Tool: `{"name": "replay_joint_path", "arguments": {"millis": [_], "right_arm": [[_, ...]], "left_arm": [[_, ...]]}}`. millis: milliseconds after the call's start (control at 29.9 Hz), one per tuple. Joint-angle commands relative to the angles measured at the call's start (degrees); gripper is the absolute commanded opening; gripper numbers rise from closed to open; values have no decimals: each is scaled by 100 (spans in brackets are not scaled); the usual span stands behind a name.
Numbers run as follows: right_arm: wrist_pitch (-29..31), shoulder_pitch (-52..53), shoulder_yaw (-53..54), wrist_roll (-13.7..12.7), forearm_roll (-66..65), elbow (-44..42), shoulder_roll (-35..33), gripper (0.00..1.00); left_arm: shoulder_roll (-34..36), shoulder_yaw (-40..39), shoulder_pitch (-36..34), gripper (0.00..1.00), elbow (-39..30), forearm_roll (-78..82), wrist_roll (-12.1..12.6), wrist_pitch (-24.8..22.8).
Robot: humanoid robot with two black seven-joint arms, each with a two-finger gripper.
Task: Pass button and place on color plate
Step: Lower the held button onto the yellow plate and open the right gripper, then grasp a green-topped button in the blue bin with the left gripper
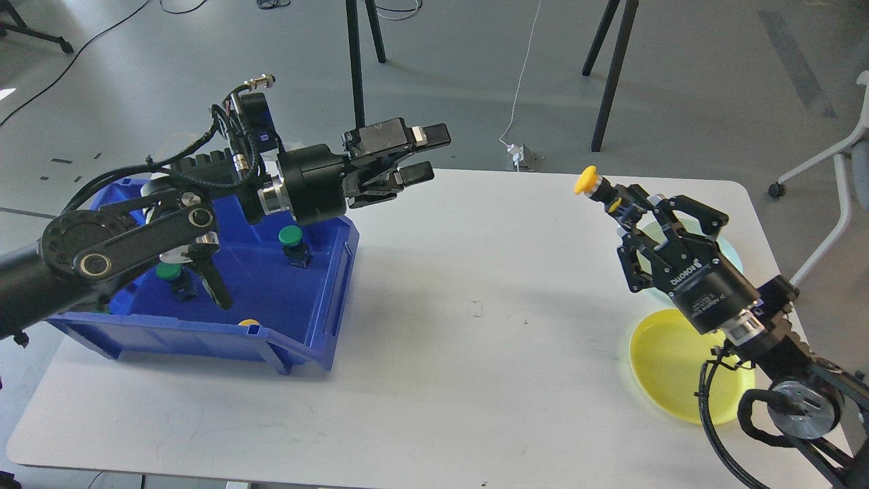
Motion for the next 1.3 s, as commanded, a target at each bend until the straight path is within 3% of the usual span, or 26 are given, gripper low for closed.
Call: {"name": "replay_joint_path", "arguments": {"millis": [0,167,334,568,768,835,902,1102,1269], "right_arm": [[-437,-1517,960,-2,-9,447,-410,1],[-1859,-2276,1130,-2,-36,325,-490,1],[-3337,-2233,394,-2,-71,325,-420,7],[-4015,-1925,-461,-2,-71,325,-367,33],[-4078,-1925,-373,-2,-18,395,11,72],[-4069,-1933,-321,-2,-9,439,20,86],[-4060,-1951,-294,-2,0,570,20,94],[-3903,-1969,56,-2,26,1562,-15,96],[-2657,-1470,1128,-2,96,2311,73,96]], "left_arm": [[0,-6,7,99,-1,-16,0,1],[0,-6,7,99,-1,-16,0,1],[0,3,7,99,-1,-16,0,9],[297,3,7,99,-72,28,0,71],[1518,73,-64,99,-195,448,0,1],[1984,82,-90,99,-195,1236,0,-69],[2266,82,-108,99,-160,2194,0,-183],[2364,152,-20,99,682,4313,0,-289],[1961,152,156,99,1772,5467,0,-289]]}}
